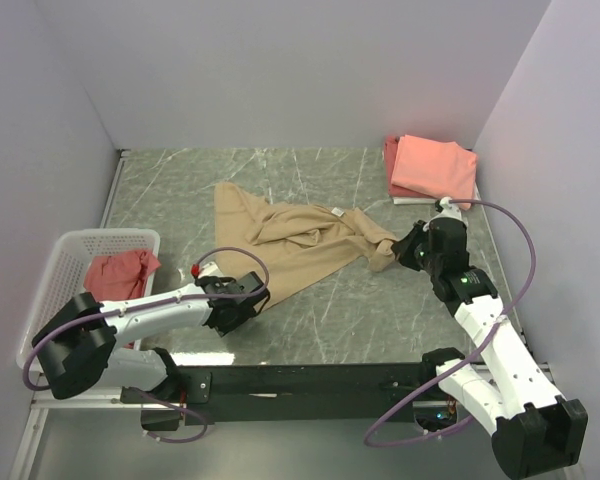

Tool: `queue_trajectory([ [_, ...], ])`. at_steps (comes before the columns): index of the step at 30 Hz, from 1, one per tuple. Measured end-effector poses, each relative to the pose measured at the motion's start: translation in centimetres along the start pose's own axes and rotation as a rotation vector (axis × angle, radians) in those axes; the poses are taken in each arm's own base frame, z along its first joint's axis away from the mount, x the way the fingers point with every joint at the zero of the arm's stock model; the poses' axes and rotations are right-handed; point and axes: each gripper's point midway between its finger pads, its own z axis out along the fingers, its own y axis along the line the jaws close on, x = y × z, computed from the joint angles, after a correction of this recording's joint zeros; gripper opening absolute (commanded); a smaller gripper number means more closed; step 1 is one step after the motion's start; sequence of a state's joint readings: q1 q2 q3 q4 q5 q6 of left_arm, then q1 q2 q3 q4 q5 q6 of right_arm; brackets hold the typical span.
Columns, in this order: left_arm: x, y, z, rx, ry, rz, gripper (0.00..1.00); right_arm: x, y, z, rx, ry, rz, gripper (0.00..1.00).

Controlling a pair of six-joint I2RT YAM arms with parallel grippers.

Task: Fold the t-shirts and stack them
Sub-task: Flatten the tshirt out

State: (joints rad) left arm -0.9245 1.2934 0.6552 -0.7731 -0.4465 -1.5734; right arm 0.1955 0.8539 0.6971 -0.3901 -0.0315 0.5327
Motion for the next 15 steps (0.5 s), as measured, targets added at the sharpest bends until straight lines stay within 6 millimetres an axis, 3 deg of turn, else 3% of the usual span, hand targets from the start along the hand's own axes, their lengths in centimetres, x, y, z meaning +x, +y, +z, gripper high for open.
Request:
queue_trajectory([
  [4,-0.1,-1.1,0.0,0.039,-0.005,-0.022,0.47,-0.1,0.2,0.0,-0.008,-0.003,0.000,0.00],
  [15,0.1,-1.9,0.7,0.042,-0.011,-0.058,0.46,-0.2,0.4,0.0,-0.022,-0.005,-0.001,0.00],
])
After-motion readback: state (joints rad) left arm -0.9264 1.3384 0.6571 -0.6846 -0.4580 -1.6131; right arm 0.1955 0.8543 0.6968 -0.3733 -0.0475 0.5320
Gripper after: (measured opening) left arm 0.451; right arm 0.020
